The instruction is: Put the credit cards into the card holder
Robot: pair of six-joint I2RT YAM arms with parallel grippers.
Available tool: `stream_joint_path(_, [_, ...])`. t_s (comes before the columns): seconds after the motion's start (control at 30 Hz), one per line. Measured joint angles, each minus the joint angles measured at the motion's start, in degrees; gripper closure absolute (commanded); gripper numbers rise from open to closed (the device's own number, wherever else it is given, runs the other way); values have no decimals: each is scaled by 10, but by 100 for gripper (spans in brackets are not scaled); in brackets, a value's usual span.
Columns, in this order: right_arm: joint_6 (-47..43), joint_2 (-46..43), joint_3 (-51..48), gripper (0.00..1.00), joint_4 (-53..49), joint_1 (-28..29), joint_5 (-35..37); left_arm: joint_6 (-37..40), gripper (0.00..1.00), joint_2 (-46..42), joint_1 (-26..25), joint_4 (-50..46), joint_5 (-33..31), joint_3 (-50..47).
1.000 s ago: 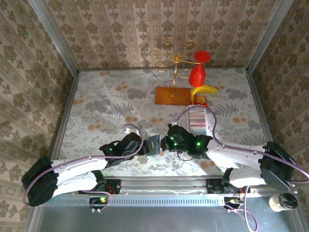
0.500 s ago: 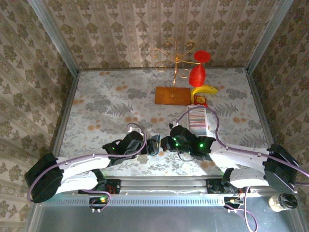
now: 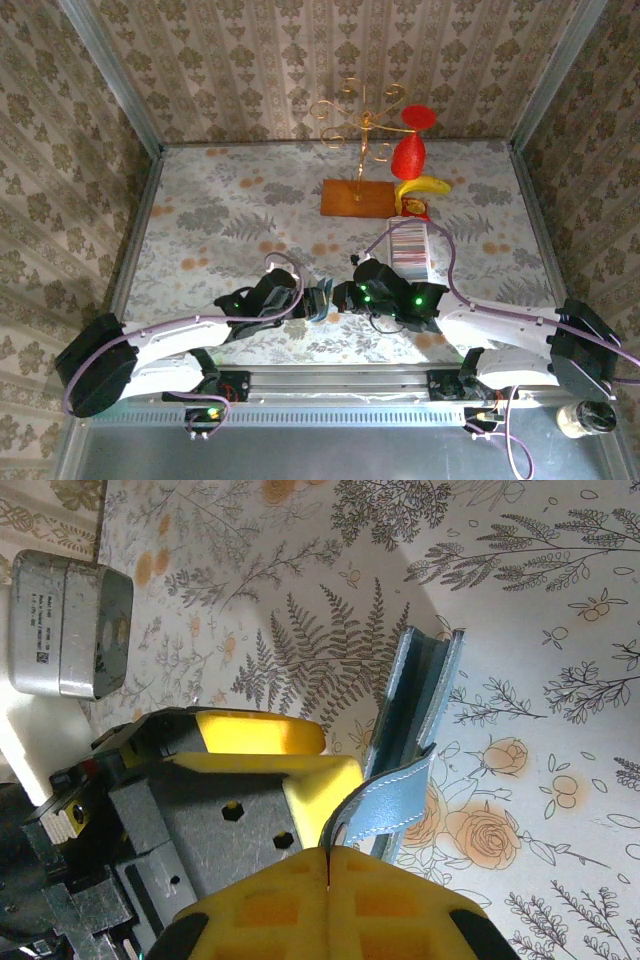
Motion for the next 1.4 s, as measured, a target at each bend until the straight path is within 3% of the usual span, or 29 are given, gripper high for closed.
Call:
stream_joint_path(0.27, [0, 0, 0, 100, -3, 0, 0, 1, 42, 0, 7, -2, 2, 0])
stream_joint_path(0.4, [0, 0, 0, 100, -7, 0, 0, 2, 35, -1, 9, -5, 2, 0])
stream_joint_path(0.73, [0, 0, 0, 100, -7, 0, 0, 4, 28, -4, 8, -1, 16, 0])
stream_joint_path(1.1, [0, 0, 0, 100, -14, 0, 2, 7, 49, 20, 8, -3, 21, 7])
stream_joint_path(1.4, [0, 0, -2, 100, -43, -2, 18, -11, 74, -32, 7, -7, 2, 1])
